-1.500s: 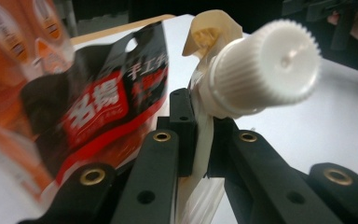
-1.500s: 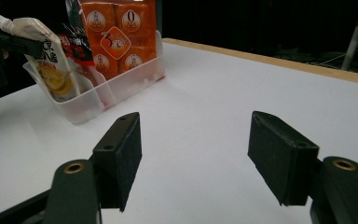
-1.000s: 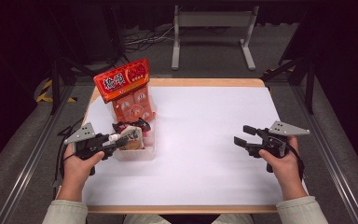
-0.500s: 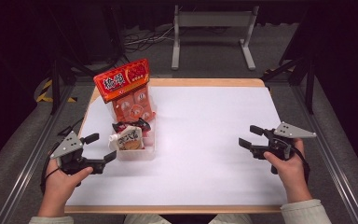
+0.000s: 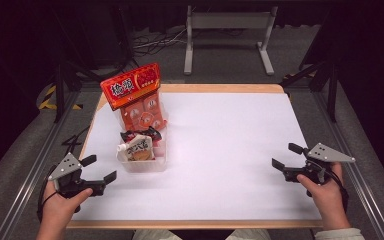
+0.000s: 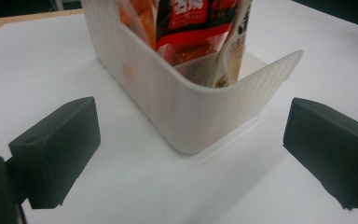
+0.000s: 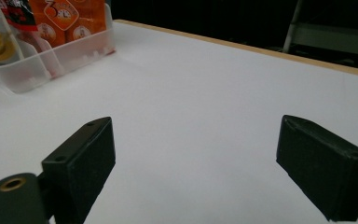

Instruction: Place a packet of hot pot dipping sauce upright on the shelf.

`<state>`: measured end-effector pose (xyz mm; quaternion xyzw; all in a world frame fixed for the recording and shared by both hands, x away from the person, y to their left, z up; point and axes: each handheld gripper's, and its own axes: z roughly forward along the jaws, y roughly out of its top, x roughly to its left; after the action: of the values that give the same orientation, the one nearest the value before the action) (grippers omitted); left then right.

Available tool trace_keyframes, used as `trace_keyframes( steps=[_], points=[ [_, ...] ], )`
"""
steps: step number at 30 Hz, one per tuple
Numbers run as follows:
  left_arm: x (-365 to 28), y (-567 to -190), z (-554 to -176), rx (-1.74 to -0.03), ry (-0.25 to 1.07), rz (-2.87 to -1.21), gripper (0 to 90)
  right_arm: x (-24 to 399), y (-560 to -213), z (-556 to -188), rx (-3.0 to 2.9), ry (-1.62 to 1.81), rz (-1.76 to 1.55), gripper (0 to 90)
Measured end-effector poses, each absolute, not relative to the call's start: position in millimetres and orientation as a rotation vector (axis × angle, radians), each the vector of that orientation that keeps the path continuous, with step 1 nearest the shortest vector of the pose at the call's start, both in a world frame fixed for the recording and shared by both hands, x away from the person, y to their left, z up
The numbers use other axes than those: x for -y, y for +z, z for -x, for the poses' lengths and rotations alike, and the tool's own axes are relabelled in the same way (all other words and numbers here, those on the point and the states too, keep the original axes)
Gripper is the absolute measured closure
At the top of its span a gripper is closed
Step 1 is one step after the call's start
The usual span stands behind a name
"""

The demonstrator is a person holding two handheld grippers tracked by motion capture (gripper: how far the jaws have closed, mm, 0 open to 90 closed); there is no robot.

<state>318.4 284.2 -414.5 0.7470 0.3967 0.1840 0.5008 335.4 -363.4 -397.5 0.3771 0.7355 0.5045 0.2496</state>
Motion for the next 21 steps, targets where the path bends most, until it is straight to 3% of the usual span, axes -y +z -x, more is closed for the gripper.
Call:
trace_keyframes(
  steps=[14,21],
  points=[
    [-284,-450,-330,-0.953,0.526,-1.813,5.8,376,-440,-327,-2.009,1.317,-1.116,7.4],
    [-280,-456,-331,-0.981,0.515,-1.825,6.9,373,-440,-326,-2.011,1.287,-1.096,7.4]
  ],
)
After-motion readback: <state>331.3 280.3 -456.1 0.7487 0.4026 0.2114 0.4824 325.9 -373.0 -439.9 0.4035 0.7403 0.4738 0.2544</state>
